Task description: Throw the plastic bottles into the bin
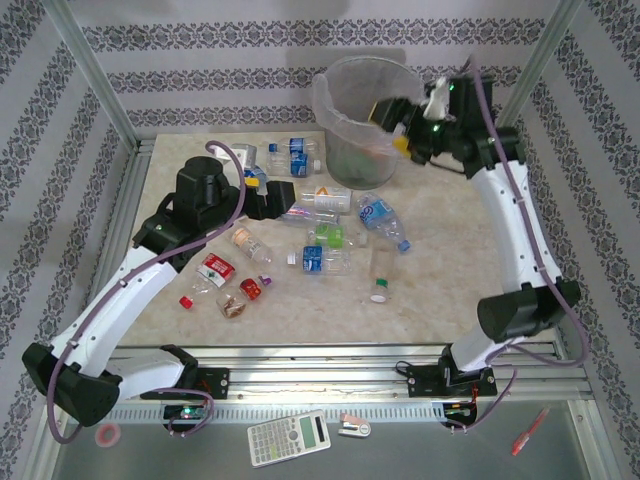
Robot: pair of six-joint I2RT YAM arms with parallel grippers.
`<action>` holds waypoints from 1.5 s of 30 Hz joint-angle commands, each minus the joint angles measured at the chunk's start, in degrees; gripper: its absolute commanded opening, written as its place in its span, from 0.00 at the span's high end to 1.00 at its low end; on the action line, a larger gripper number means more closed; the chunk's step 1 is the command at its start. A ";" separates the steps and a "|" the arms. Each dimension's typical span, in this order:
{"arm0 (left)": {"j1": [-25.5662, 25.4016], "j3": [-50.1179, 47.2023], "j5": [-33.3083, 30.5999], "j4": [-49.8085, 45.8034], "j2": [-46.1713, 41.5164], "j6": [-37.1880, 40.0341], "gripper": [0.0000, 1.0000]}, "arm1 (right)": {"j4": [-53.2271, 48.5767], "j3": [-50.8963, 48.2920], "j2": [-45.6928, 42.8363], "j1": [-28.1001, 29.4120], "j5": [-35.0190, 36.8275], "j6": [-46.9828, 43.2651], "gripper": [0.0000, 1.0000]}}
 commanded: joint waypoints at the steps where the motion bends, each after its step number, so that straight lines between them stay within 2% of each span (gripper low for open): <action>1: -0.73 -0.85 -0.73 -1.03 -1.32 -0.20 0.00 | -3.95 -13.67 -5.45 1.41 4.48 -4.72 0.05; 7: -0.65 -1.61 -0.26 0.13 -0.85 -0.70 0.00 | -6.75 -29.22 -9.75 6.16 9.15 -6.20 0.08; 15: -0.64 -1.52 0.52 0.21 0.14 -0.81 0.00 | -5.09 -38.70 -7.28 9.86 15.45 -6.59 0.12; 20: -0.71 -1.70 0.25 -0.52 -0.35 -0.69 0.00 | -5.33 -38.95 -2.31 11.71 19.86 -9.38 0.13; 28: -0.67 -1.74 -0.89 -1.44 -1.42 -0.20 0.00 | -4.11 -37.85 5.90 12.43 23.63 -10.48 0.22; 33: -0.77 -1.48 -1.12 -1.95 -1.57 0.03 0.00 | -4.29 -36.23 9.21 12.78 26.05 -11.23 0.24; 45: -0.64 -1.17 -1.62 -1.81 -0.99 0.29 0.00 | -2.28 -35.51 13.77 12.87 26.77 -11.03 0.31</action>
